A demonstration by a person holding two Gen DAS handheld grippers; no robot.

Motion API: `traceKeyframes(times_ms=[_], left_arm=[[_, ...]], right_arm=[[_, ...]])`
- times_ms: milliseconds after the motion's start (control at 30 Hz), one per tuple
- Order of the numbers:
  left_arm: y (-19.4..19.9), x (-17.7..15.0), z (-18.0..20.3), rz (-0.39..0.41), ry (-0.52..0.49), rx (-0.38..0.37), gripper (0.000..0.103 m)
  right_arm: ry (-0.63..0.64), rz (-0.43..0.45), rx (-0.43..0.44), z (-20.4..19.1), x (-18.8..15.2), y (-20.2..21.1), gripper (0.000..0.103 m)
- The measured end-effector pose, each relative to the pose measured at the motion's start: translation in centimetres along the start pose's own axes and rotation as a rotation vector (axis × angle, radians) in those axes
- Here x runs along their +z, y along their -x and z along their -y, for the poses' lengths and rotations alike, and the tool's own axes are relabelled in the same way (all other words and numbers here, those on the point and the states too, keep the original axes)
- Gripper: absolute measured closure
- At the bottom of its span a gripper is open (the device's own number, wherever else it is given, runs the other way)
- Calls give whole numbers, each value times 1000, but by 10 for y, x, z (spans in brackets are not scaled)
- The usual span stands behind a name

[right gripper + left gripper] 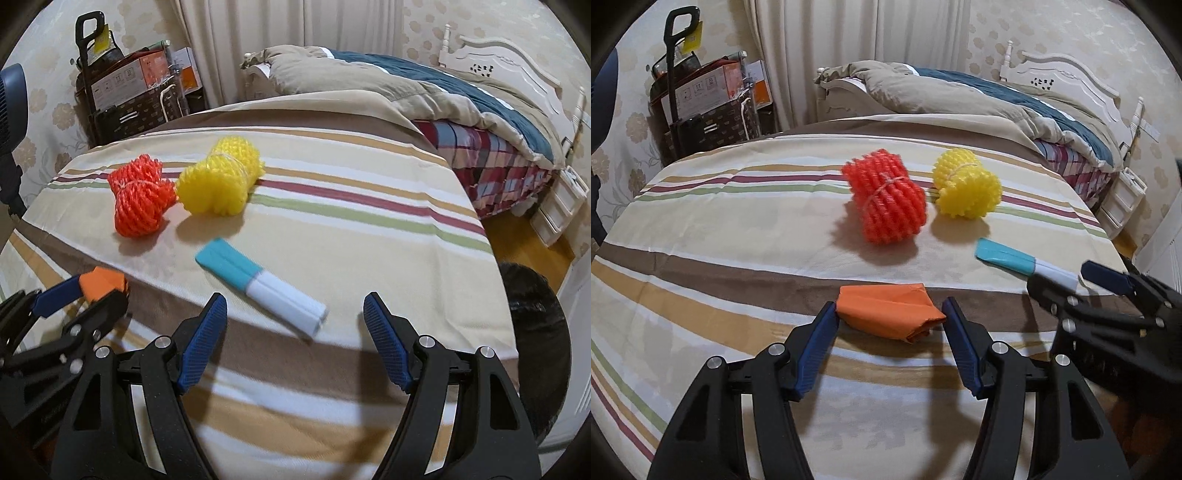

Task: Collect trash
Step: 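Grasp the blue-white tube with the right tool while the left tool holds the cloth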

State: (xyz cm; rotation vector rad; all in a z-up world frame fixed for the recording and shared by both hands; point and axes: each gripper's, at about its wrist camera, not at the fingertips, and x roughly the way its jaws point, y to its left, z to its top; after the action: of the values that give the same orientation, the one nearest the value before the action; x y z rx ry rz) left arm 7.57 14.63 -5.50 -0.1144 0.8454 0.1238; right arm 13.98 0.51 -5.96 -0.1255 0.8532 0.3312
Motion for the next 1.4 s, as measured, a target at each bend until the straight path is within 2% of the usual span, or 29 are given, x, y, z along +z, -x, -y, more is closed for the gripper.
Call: traceKeyframes(times_ms=[167, 567, 733, 1000, 1167, 1333, 1400], left_arm=[[3, 0, -18, 0, 28, 16, 44], [9, -5, -54, -1, 77, 44, 44], [11, -7, -61, 2, 93, 42, 44], [10, -8, -63, 1, 86, 43, 44], [10, -7, -63, 2, 81, 48, 44], [9, -8, -62, 3, 82, 48, 44], [9, -8, -62, 3, 83, 47, 44]], right_arm=[[18, -28, 7, -5, 5, -9, 28], [96, -33, 78, -41, -21, 10, 31], [51, -21, 53, -38, -17, 9, 43], [47, -18, 17, -38, 0, -6, 46], [83, -10, 6, -47, 3, -9, 59], [69, -4, 18, -43, -1, -4, 80], [55, -2, 24, -40, -4, -1, 84]])
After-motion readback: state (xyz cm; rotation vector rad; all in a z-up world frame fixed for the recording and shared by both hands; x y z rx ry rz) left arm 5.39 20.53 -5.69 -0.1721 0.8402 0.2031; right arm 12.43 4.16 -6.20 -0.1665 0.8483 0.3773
